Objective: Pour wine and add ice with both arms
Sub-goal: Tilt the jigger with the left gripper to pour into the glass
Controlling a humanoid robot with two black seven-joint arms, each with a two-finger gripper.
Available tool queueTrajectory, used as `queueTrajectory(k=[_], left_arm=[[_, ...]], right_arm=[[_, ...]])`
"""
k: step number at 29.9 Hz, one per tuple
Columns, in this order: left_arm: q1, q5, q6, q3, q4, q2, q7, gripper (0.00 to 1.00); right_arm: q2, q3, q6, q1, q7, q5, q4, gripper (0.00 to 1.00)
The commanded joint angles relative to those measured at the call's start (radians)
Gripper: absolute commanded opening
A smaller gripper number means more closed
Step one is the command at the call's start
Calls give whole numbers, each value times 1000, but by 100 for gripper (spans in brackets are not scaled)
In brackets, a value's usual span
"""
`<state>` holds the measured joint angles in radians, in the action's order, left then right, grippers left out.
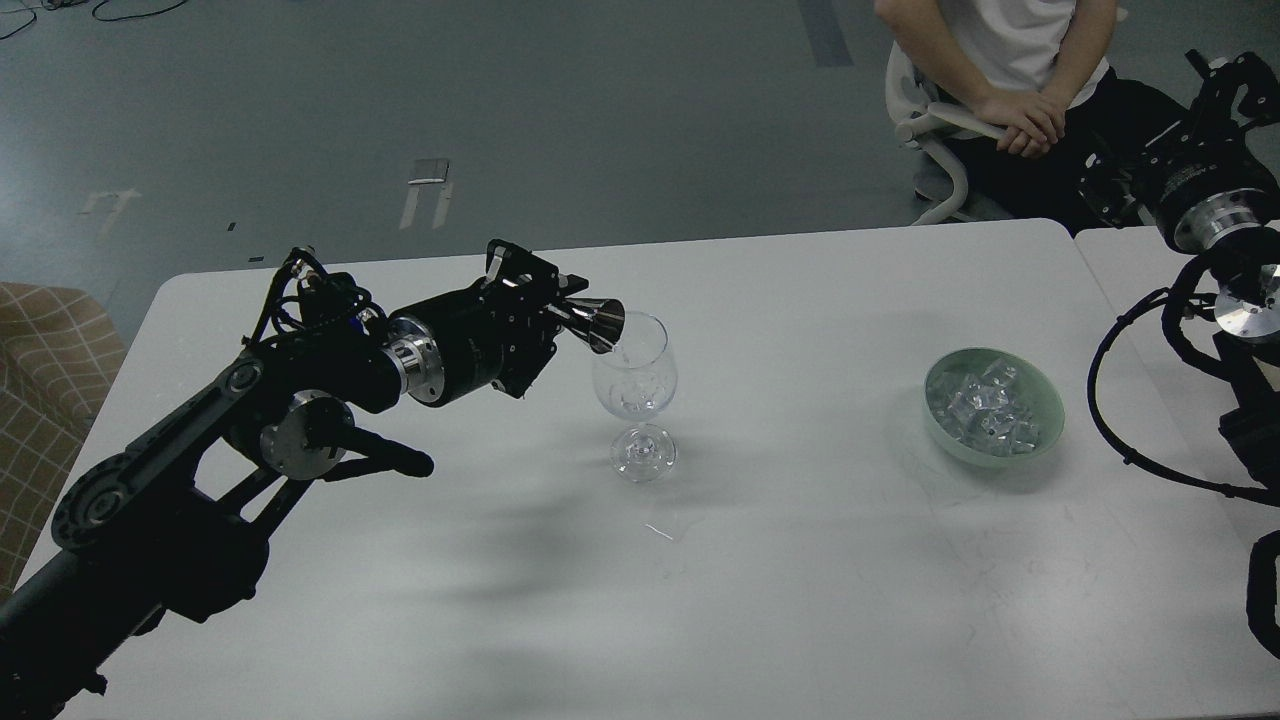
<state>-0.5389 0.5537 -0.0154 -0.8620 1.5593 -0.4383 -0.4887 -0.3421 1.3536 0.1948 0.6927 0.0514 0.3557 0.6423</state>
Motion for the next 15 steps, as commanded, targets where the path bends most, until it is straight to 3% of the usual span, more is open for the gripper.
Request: queueTrajectory(k=[1, 15], left_arm=[[-13, 2, 0, 0, -1, -2, 0, 0], [-55, 29, -1, 0, 4, -13, 0, 0]], right_arm=[[2, 1, 6, -9, 1, 0, -1, 100], [8, 1, 14, -7, 2, 0, -4, 100]])
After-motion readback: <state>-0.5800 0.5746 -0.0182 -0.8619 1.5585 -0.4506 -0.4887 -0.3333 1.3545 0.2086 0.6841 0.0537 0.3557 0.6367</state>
